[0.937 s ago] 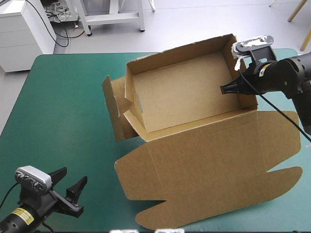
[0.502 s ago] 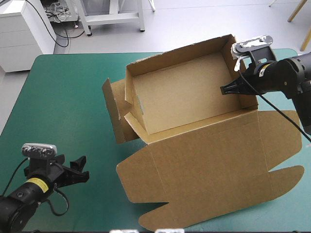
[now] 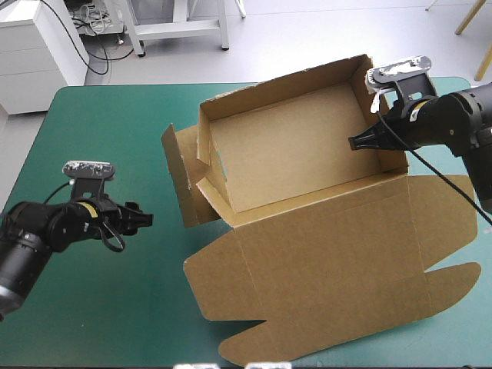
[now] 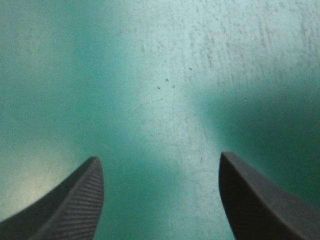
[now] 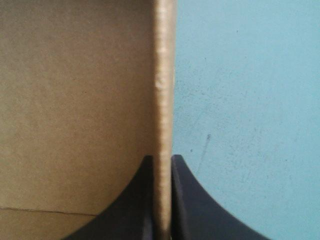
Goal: Fold the box
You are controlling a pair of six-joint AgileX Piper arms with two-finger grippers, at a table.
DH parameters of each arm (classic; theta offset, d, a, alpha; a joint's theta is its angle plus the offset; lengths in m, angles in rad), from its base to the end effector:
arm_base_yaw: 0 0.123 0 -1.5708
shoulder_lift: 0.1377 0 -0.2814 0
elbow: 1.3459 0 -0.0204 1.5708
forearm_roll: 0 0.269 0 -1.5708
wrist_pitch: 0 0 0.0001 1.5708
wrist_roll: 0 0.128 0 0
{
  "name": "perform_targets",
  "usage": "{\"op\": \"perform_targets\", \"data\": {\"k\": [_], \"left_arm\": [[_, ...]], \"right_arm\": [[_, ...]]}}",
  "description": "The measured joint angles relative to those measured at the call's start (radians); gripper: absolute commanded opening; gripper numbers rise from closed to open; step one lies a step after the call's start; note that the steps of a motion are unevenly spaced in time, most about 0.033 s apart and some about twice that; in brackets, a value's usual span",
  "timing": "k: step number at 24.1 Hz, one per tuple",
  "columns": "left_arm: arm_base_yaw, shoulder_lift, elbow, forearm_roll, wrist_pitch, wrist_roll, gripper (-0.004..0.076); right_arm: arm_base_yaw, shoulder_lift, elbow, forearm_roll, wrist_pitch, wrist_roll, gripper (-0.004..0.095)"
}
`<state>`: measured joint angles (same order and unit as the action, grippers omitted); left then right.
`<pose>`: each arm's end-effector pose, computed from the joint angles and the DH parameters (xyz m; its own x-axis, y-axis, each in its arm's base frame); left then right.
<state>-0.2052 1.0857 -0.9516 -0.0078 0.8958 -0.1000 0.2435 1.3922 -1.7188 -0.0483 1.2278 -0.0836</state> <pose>0.2436 -0.0515 0.2917 -0.8095 0.0616 -0.5839 0.1232 0.9902 -0.0664 0.3065 0.0701 0.4380 -0.6808 -0.2718 -0.6801 -0.2798 0.9547 -0.1014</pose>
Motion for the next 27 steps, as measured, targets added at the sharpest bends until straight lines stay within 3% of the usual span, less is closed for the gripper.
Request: {"op": "perform_targets", "data": {"k": [5,9,10,14,19,23,27], "left_arm": [[0.203,0.117,-0.084,-0.241,0.005,0.249,0.0474],[0.365,0.238,-0.072,-0.631,-0.01,0.641,0.0474],[0.385,0.278,-0.054,-0.755,-0.022,0.78,0.0474],[0.392,0.395,0.035,-1.09,-0.053,1.084,0.0474],[0.393,0.479,0.098,-1.319,-0.006,1.275,0.0474],[0.393,0.505,0.103,-1.486,0.153,1.38,0.0474],[0.393,0.505,0.103,-1.545,0.248,1.396,0.0474]], "right_arm": [[0.0,0.0,0.0,0.0,0.0,0.0,-0.0021],[0.0,0.0,0.0,0.0,0.0,0.0,-0.0022],[0.0,0.0,0.0,0.0,0.0,0.0,-0.0021],[0.0,0.0,0.0,-0.001,0.0,0.0,-0.0021],[0.0,0.0,0.0,-0.001,0.0,0.0,-0.0021],[0.0,0.001,0.0,-0.001,-0.017,0.001,-0.0021],[0.0,0.023,0.0,-0.001,-0.023,0.004,-0.0021]]}}
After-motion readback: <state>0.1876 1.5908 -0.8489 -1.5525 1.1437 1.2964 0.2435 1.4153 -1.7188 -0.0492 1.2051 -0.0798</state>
